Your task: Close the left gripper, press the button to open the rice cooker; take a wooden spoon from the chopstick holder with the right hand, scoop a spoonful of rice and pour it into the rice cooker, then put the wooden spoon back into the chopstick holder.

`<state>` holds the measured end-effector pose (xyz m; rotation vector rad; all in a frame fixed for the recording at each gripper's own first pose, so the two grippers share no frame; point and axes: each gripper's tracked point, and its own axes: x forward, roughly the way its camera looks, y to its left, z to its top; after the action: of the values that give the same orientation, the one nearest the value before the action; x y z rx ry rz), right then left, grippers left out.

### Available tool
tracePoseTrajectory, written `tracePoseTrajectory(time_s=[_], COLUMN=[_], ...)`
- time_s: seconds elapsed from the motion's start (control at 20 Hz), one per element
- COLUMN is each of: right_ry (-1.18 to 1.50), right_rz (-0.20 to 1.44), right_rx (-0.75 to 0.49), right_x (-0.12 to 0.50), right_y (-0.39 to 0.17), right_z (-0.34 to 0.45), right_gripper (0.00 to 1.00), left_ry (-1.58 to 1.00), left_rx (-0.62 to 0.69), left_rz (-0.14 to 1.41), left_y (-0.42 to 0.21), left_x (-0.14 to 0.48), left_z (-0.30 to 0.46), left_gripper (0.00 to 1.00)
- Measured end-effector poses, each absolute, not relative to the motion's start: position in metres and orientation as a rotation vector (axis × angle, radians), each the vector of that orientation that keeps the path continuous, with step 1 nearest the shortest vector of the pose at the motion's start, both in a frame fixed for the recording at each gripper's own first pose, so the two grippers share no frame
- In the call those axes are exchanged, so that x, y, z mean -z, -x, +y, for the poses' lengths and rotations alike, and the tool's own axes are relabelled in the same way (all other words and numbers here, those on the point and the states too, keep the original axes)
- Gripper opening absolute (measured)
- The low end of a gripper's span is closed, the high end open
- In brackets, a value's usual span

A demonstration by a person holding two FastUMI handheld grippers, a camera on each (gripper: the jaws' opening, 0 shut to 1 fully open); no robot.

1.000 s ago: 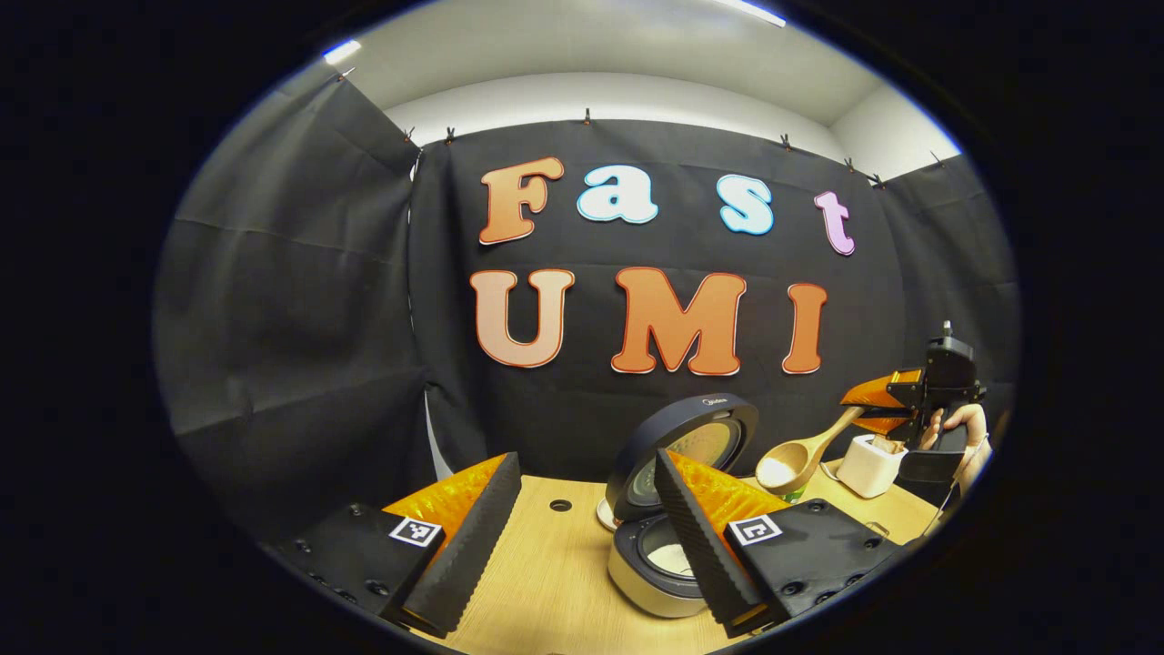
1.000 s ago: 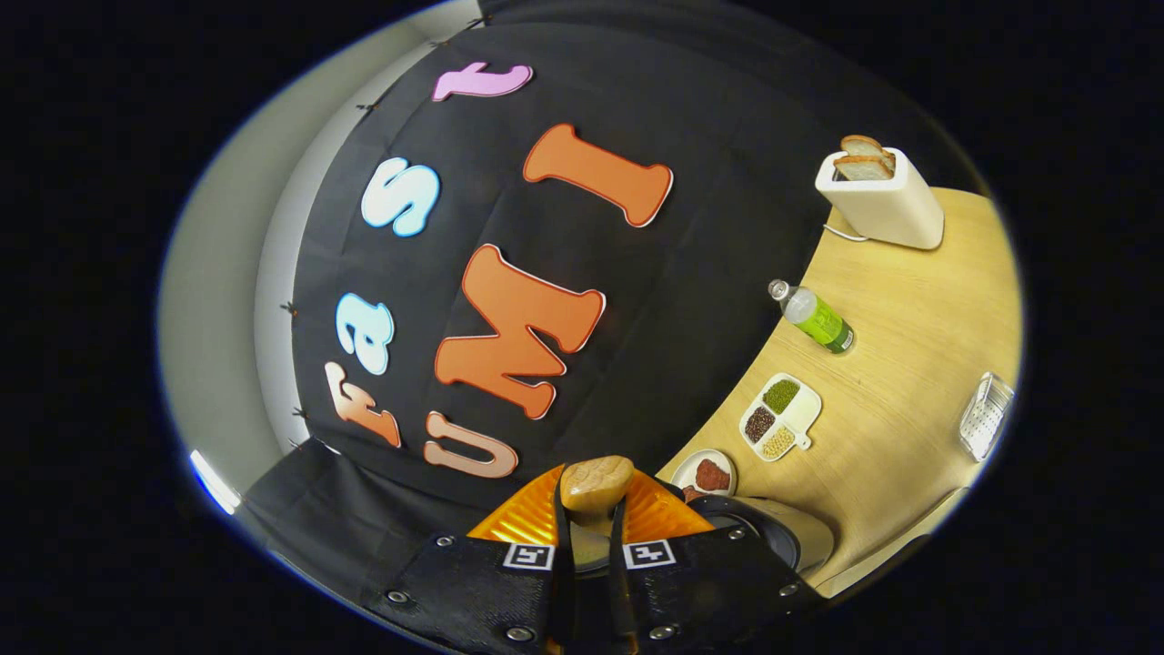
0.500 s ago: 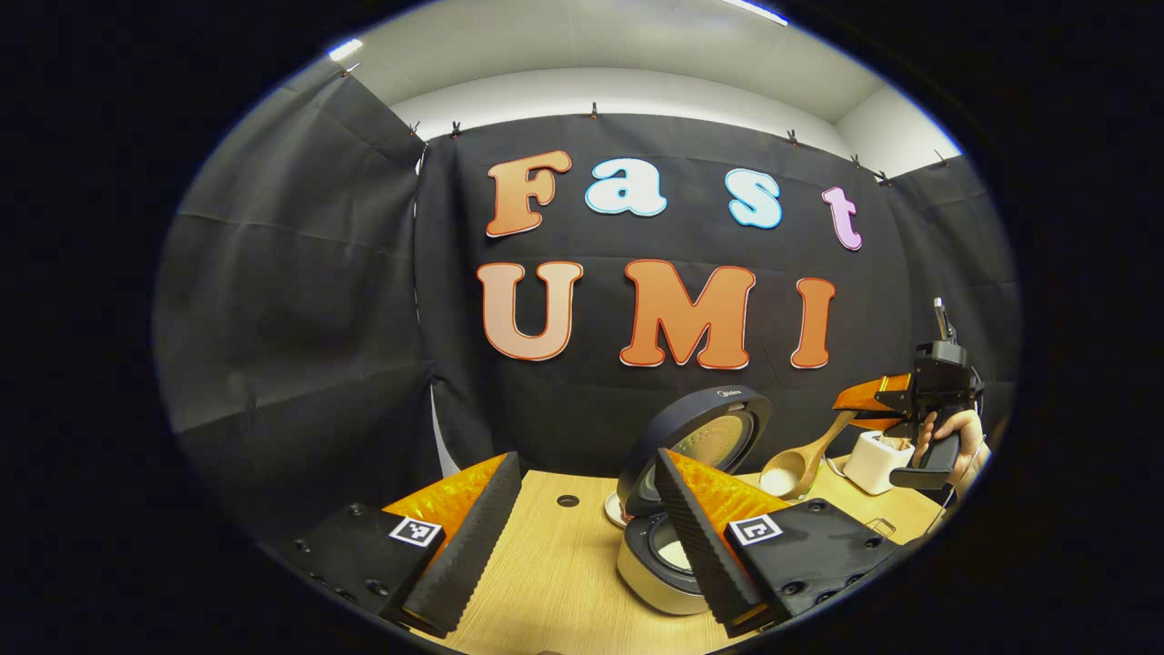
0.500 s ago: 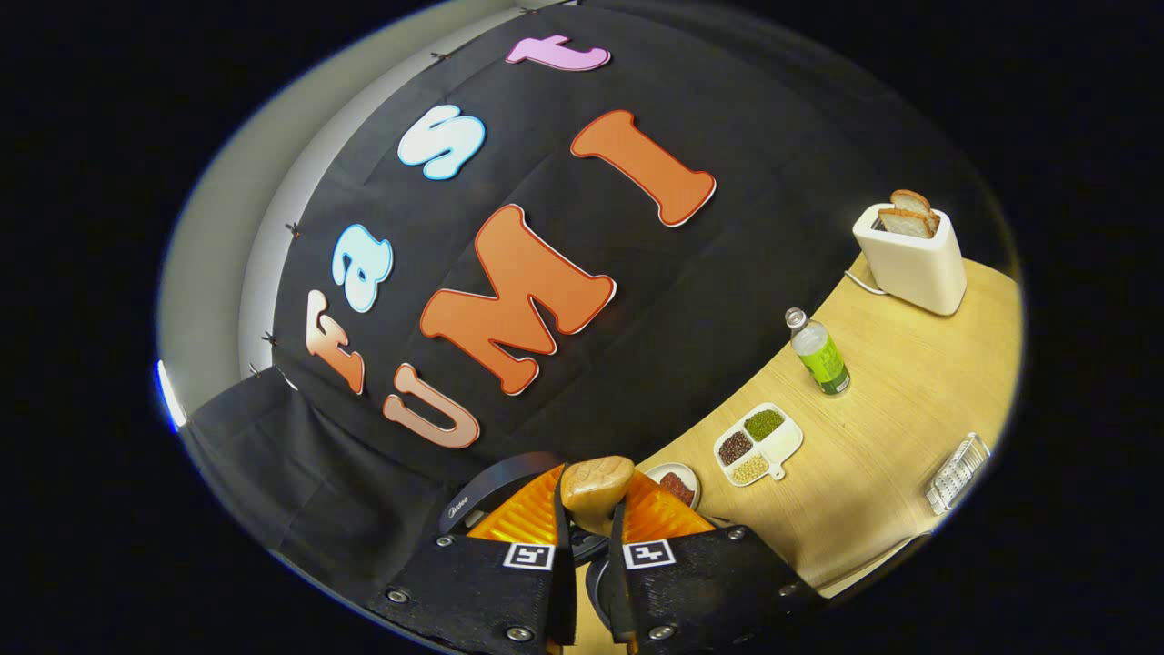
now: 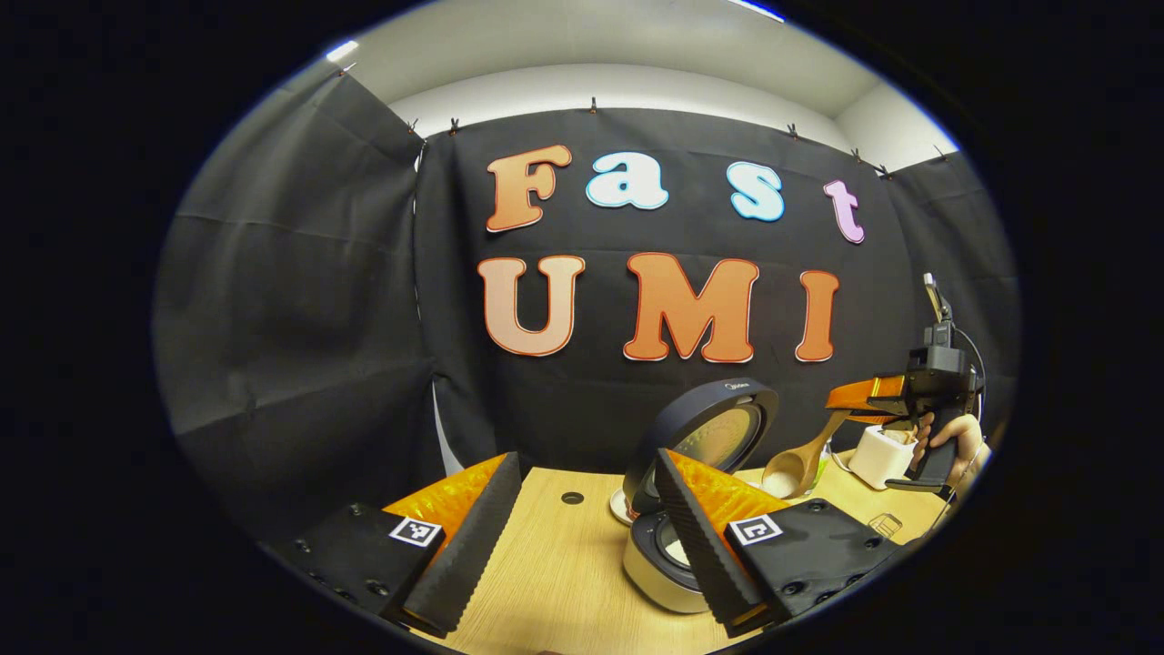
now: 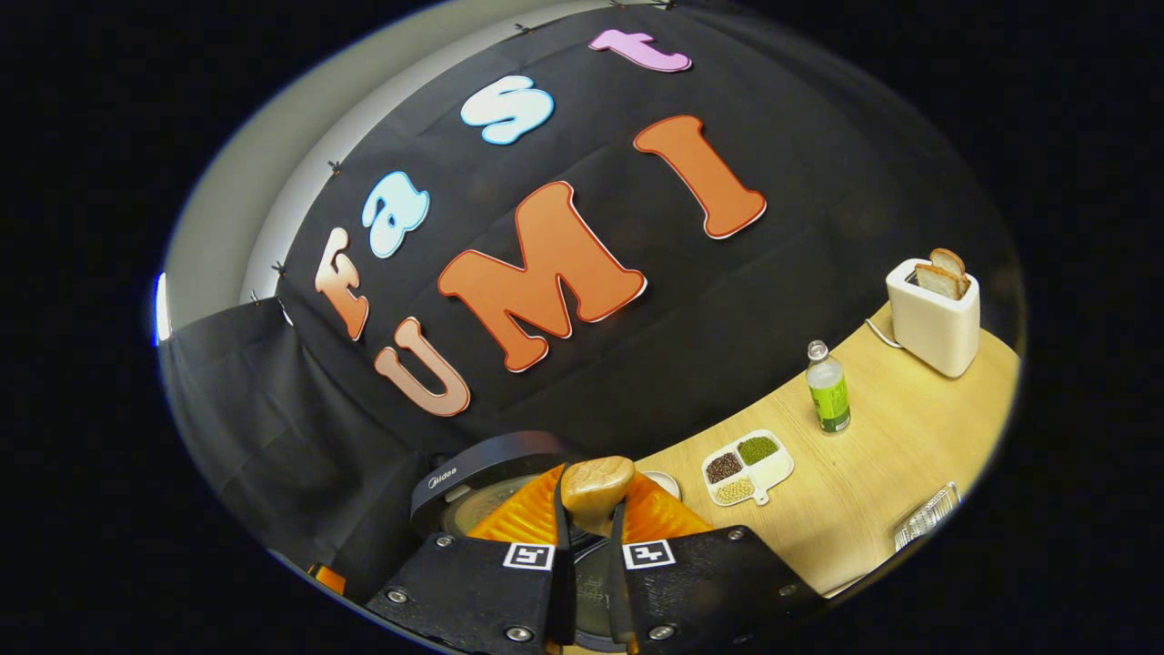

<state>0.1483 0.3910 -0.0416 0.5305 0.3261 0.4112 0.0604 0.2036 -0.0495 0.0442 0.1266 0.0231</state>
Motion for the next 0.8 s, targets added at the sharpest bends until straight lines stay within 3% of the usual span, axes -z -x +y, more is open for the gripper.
tracePoseTrajectory(time_s=[0.8], right_ry=[-0.344], right_rz=[0.267], right_rx=[-0.483], right_x=[0.027], right_y=[-0.14], right_z=[0.422], right_gripper=[0.13], left_ry=[-0.022], left_rx=[-0.047], left_rz=[0.13], left_y=[-0.062], left_x=[0.052], left_z=[0.207], left_gripper=[0.98])
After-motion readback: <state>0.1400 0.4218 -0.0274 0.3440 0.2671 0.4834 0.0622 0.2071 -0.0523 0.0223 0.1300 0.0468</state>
